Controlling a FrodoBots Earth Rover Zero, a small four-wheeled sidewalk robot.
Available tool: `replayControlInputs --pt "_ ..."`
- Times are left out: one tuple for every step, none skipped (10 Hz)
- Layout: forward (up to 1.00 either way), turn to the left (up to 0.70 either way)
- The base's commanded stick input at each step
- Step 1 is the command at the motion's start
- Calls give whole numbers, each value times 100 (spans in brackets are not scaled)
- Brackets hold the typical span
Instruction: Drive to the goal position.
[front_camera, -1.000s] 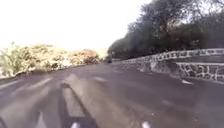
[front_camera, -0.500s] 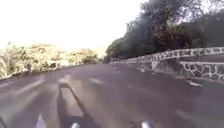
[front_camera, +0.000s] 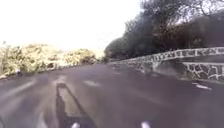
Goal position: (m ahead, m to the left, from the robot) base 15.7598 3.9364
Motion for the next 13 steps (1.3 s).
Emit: replayControlInputs --pt "85 0" --pt "85 0" --pt "85 0" --pt "85 0" --pt "85 0" --pt "85 0" --pt "85 0" --pt "85 0" --pt "85 -3" --pt "85 -15" --pt "85 -28" --pt "85 -34" --pt "85 -34"
